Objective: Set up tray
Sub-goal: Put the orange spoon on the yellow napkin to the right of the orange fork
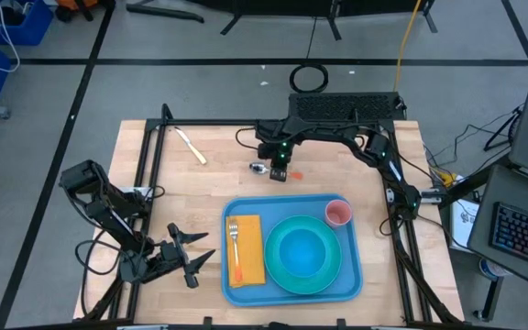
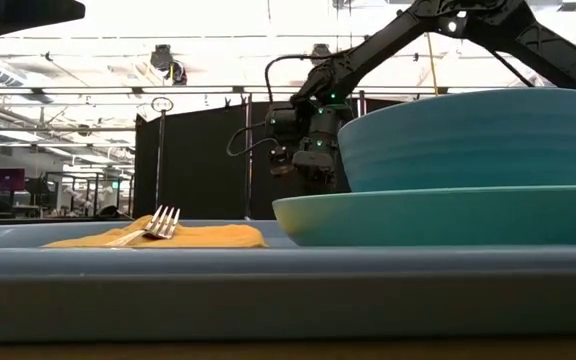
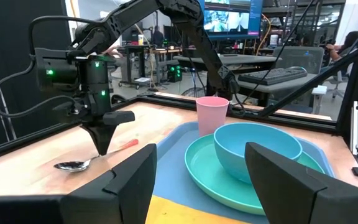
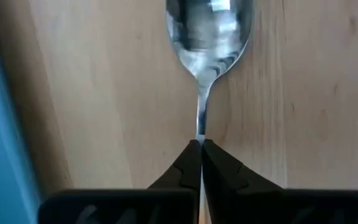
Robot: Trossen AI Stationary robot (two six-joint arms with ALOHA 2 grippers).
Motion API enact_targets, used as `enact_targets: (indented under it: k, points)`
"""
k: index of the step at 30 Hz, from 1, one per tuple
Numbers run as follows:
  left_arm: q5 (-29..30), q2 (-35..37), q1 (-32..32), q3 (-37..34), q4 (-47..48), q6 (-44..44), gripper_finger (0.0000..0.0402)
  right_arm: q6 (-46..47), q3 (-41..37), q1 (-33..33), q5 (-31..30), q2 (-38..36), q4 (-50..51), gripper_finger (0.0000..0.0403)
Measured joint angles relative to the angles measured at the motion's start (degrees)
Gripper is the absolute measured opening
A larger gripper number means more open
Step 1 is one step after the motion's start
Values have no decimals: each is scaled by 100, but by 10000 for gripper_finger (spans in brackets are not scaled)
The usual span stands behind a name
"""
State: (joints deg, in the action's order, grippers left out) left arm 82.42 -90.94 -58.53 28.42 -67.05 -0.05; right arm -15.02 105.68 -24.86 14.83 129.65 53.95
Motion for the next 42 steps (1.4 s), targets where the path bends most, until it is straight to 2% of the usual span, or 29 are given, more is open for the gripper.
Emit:
enact_targets:
  k: [11, 19, 23, 27, 32, 36, 42]
  points:
    - [8, 1, 1, 0, -11, 118, 250, 83, -1, 137, 24, -671, -143, 1]
    - [-4, -2, 0, 0, -5, 98, 250, 325, -17, 153, 23, -768, -277, 8]
    - [-4, -2, -1, 0, -4, 99, 250, 354, -222, 174, 24, -766, -460, 56]
    - [-3, -2, -2, 0, -4, 103, 250, 453, -475, 174, 15, -766, -853, 134]
    - [-3, -1, -1, 0, -4, 103, 250, 300, -741, 311, -464, -762, -1466, 220]
    - [-3, -1, 1, 0, -4, 105, 250, 222, -843, 442, -480, -764, -1730, 246]
    - [-3, -1, 1, 0, -4, 105, 250, 233, -867, 509, -525, -766, -1911, 247]
